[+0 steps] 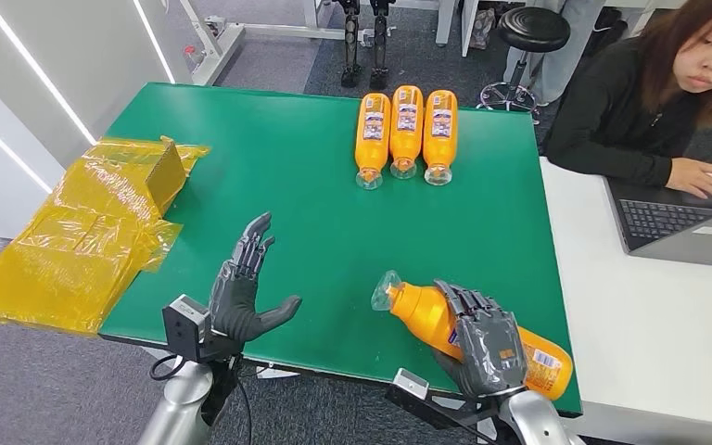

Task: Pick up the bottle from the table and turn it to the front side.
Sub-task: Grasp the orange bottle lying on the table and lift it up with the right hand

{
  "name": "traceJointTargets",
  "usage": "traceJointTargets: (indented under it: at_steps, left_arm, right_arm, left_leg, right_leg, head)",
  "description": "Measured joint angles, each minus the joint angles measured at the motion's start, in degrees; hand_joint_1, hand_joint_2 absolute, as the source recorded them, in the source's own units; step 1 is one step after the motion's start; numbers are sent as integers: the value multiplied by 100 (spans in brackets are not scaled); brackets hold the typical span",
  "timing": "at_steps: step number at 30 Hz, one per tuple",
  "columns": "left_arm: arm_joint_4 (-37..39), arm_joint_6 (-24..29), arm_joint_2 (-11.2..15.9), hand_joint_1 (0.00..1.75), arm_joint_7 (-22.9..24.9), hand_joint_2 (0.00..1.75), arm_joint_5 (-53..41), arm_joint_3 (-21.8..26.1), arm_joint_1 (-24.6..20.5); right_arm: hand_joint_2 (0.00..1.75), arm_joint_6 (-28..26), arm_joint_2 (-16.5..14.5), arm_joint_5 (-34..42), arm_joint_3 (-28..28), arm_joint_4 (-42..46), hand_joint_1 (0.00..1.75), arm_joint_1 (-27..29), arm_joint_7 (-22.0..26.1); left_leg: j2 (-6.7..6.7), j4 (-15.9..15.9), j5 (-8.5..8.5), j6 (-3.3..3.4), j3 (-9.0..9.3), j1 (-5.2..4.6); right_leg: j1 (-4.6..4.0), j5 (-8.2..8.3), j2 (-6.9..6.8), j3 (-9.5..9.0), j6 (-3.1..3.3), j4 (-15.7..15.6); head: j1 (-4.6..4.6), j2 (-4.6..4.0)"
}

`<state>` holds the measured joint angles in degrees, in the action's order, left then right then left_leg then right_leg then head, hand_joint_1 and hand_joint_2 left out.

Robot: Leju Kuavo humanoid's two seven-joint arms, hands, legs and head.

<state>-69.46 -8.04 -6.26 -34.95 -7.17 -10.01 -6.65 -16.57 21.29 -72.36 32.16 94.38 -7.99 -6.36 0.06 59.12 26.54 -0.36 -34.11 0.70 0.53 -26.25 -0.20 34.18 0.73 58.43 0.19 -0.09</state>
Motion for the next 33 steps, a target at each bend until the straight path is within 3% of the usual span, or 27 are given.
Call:
traceJointTargets:
  at_steps: [8,19,33]
  left_arm:
    - [-290,48,-76,0,71,175,-65,0,246]
    - [-376,-666,-166,0,200,175,473,-124,312]
    - [-378,-1680,-164,0,336,175,1492,-547,210]
  right_arm:
    - [175,-281,-339,92,-80,-54,175,-468,313]
    - [175,-2176,-1148,1125,192,-998,175,-555,1745]
    - [175,-2255,-1694,1474,239,-1794,175,-131,2698]
  left_leg:
    - [2,0,-1,0,-6,-1]
    - [0,-2,0,-1,-8,1]
    - [0,-2,0,-1,-8,0]
  right_leg:
    - [1,1,2,7,0,0]
    - [-1,-2,0,11,3,1]
    - [0,-2,1,13,3,0]
  head:
    - [1,0]
    - [0,0]
    - [-1,0]
